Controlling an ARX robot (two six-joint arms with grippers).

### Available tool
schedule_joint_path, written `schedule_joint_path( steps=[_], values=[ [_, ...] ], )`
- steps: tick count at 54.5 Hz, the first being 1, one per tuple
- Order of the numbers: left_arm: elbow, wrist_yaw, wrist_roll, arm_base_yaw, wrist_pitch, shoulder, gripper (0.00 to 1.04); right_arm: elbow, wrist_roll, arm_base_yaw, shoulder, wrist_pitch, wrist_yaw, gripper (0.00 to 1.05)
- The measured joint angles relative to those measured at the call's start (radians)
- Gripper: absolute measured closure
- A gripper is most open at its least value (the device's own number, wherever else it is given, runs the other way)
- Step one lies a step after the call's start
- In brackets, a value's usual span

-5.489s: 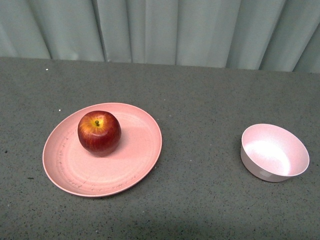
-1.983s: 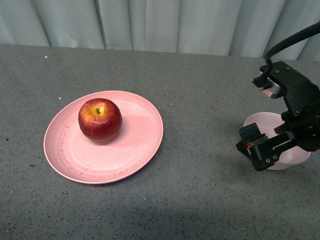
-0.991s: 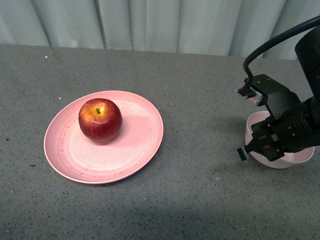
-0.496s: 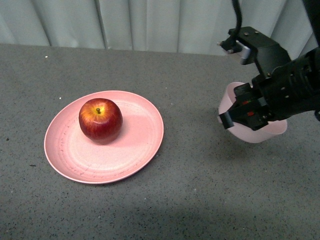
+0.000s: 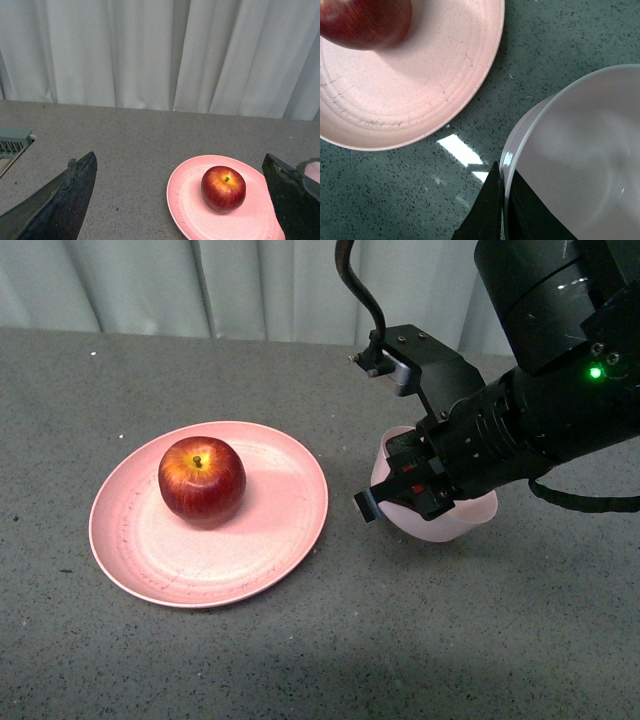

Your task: Move apple from plate to bowl

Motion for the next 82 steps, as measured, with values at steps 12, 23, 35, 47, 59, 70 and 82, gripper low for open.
schedule_joint_path(
  steps=[12, 23, 35, 47, 59, 70, 82],
  values=[
    [0.000, 0.000, 0.000, 0.000, 0.000, 0.000, 0.07, 0.034, 0.008, 0.018, 0.046, -0.005, -0.002, 1.04],
    [0.000, 0.000, 0.000, 0.000, 0.000, 0.000, 0.07, 0.049, 0.015, 0.029, 0.076, -0.005, 0.000, 1.04],
    [0.000, 0.000, 0.000, 0.000, 0.000, 0.000, 0.07, 0.062, 0.023, 0.037, 0.090, 0.009, -0.008, 1.04],
    [0.000, 0.000, 0.000, 0.000, 0.000, 0.000, 0.07, 0.061, 0.039, 0.037, 0.094, 0.040, -0.011, 0.78],
    [0.000, 0.000, 0.000, 0.000, 0.000, 0.000, 0.07, 0.030, 0.055, 0.027, 0.069, 0.100, -0.016, 0.43],
    [0.000, 0.000, 0.000, 0.000, 0.000, 0.000, 0.07, -0.048, 0.066, 0.003, -0.018, 0.269, 0.092, 0.13],
    [0.000, 0.000, 0.000, 0.000, 0.000, 0.000, 0.07, -0.202, 0.063, -0.034, -0.148, 0.496, 0.326, 0.09]
  ],
)
